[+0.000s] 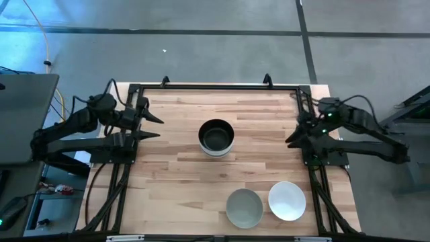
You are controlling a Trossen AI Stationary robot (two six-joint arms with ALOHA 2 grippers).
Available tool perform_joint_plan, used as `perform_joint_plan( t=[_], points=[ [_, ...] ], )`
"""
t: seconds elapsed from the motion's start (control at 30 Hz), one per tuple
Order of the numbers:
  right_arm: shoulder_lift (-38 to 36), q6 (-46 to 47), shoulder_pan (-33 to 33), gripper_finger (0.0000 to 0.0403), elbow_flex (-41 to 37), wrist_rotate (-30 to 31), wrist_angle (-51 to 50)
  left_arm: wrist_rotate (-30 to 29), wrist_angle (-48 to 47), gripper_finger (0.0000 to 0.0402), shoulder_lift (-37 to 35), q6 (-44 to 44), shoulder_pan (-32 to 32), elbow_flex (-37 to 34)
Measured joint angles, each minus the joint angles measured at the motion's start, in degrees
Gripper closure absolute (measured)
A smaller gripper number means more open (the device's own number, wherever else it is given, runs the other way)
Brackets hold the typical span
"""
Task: Nest bowls inside each other
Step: Stack the white bowl on top of the black bowl
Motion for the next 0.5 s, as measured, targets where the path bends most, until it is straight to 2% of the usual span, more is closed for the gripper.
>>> perform_joint_plan(
  t=[0.17,0.3,0.4,0.5],
  points=[
    [0.07,2.61,0.00,0.0254,-6.42,-4.64,-0.16,0.01,3.66,0.0186,-0.15,0.02,0.00,-1.99],
    [0.07,1.19,0.71,0.0254,-9.96,-6.40,-0.17,0.02,4.08,0.0186,-0.18,0.14,0.00,-2.28],
    [0.07,-1.40,2.25,0.0254,-11.69,-5.33,-0.19,0.00,4.10,0.0186,-0.16,0.04,0.00,-2.31],
    [0.07,-3.44,3.84,0.0254,-12.62,0.01,-1.45,0.00,4.15,0.0186,-0.18,0.05,0.00,-2.31]
  ],
)
